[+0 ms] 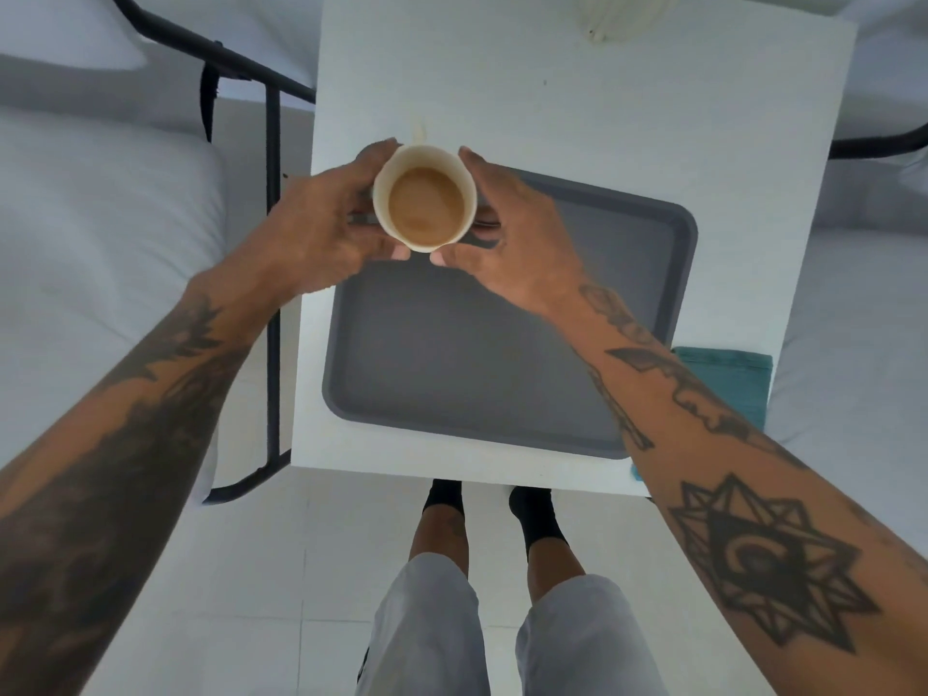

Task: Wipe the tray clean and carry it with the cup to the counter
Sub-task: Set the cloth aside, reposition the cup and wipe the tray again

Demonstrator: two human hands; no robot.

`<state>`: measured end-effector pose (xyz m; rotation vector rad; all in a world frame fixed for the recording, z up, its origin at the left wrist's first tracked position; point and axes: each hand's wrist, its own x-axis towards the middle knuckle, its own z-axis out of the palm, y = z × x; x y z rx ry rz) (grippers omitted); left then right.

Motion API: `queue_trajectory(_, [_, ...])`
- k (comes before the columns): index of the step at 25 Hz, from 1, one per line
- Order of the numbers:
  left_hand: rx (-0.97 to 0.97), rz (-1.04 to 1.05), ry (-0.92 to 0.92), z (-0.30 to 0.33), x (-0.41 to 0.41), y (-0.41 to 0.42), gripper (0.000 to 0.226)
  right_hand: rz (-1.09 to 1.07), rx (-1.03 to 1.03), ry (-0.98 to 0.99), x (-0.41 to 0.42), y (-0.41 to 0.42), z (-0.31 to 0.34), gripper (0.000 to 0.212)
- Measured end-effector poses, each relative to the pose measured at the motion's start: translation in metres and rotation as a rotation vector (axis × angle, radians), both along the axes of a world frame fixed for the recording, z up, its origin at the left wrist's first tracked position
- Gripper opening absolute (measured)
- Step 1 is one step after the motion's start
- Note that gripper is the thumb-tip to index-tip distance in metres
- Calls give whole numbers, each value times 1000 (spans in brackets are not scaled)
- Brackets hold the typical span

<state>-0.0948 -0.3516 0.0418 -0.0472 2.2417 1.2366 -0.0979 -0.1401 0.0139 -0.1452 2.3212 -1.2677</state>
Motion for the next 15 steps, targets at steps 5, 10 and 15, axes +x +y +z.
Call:
queue_trajectory(5, [24, -30, -15, -4, -3, -3, 91, 41, 54, 24, 2, 2, -2, 105])
queue_trajectory(10, [44, -45, 39, -6, 4, -4, 95, 56, 76, 30, 2, 0, -5, 105])
queue_trajectory(15, [63, -33, 67, -4, 3, -1, 85, 49, 99, 22, 1, -4, -3, 97])
